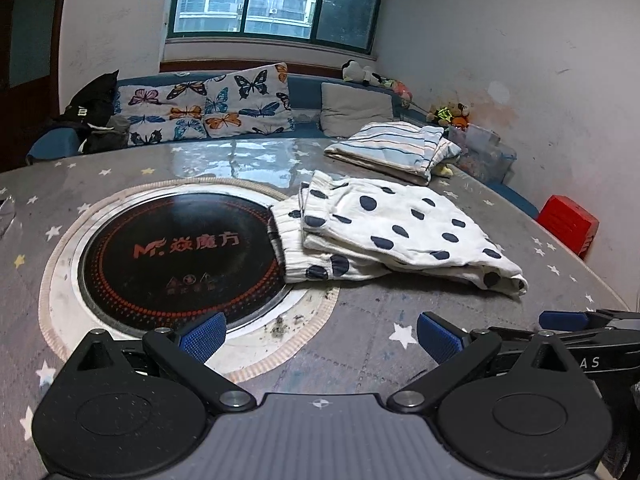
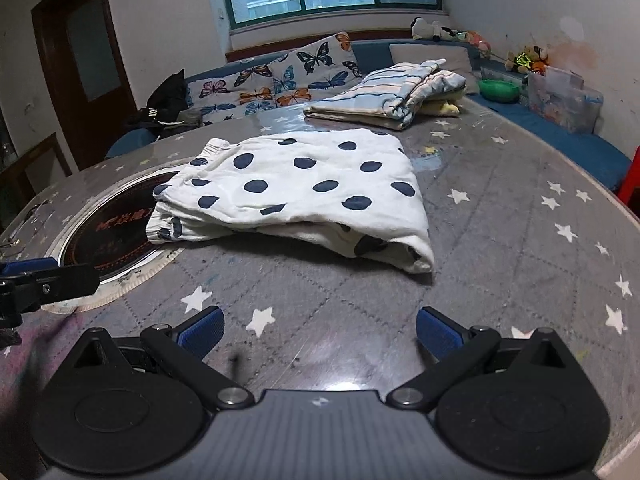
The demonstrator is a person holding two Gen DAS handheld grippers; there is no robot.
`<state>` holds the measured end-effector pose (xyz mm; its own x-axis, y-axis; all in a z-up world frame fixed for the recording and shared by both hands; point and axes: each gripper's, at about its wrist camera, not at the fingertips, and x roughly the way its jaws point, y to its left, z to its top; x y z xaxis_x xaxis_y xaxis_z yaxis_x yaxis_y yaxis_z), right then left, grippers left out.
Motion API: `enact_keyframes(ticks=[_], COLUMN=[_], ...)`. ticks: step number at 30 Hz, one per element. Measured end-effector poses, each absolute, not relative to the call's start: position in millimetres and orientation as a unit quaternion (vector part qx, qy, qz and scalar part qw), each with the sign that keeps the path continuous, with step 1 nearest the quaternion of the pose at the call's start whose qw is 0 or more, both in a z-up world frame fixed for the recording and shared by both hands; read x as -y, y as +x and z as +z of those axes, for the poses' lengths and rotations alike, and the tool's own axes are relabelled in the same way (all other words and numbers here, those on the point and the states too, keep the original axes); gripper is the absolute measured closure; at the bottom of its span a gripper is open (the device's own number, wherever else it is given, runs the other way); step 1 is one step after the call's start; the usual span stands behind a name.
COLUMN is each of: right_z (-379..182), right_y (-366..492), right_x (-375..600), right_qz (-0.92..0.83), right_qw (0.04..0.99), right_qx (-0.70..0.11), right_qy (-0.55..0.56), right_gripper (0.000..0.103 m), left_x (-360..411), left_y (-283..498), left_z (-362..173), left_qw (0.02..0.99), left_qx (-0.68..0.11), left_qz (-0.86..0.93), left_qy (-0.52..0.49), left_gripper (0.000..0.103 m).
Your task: Fold clothes
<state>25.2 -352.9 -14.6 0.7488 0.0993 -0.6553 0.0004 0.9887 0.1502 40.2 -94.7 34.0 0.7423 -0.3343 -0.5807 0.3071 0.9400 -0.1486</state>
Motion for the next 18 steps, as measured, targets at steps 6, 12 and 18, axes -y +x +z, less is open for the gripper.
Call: enact_keyframes(ticks=[6,12,18], right_z=[-15.9,-22.2,-20.5], right_y=[21.0,20.0,19.8], right_x=[350.5,348.6,346.9], right_qz=[0.013,0.003,0.001], right_qw=[0.932,0.928,0.930], right_qx=[-0.357,-0.366,-0.364], right_qy=[0.066,0.064,0.060], right_gripper=[0.000,0.000,0.000], left_x=[94.2,94.2,96.5], left_y=[34.9,31.7,31.8], left_z=[28.7,23.0,21.7], left_qw=[0.932,0.930,0.929], left_qx=[-0.320,-0.331,-0.336], left_qz=[-0.167,-0.158,-0.151], left_qy=[-0.022,-0.026,-0.025], left_gripper=[0.000,0.000,0.000])
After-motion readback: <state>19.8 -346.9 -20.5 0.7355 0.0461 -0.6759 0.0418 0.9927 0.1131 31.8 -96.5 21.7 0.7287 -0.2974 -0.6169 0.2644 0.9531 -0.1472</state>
